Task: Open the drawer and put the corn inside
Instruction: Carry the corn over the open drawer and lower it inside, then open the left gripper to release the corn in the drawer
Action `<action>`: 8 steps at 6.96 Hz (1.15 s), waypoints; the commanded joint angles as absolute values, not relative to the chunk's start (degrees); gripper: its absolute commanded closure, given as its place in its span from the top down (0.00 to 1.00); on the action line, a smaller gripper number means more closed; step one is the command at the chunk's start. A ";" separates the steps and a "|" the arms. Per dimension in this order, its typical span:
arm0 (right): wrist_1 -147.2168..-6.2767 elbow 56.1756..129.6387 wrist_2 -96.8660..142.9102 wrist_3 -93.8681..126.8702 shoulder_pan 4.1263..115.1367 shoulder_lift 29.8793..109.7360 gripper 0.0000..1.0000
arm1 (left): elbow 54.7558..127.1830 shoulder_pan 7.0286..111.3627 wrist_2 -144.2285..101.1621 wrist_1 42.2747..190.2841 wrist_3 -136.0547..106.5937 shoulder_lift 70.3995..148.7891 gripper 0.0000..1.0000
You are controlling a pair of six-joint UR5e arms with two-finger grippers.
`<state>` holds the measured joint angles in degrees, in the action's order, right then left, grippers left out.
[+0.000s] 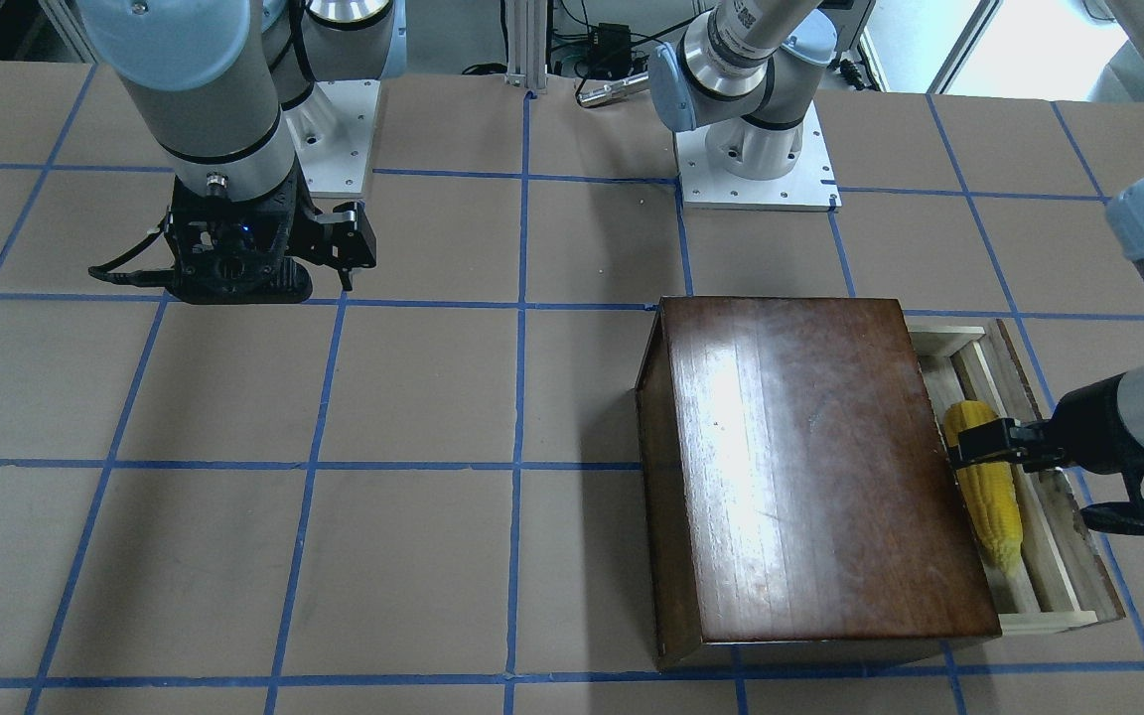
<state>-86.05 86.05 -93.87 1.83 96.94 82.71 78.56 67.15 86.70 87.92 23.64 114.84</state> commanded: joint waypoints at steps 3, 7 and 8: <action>-86.04 86.04 -93.78 1.85 96.94 82.71 1.00 | 69.57 68.11 87.45 98.65 22.60 111.19 1.00; -86.04 86.04 -93.87 1.85 96.94 82.71 1.00 | 67.59 78.80 89.02 102.48 11.96 106.01 1.00; -86.04 86.04 -93.87 1.76 96.94 82.71 1.00 | 68.54 82.14 89.29 102.39 10.39 104.78 1.00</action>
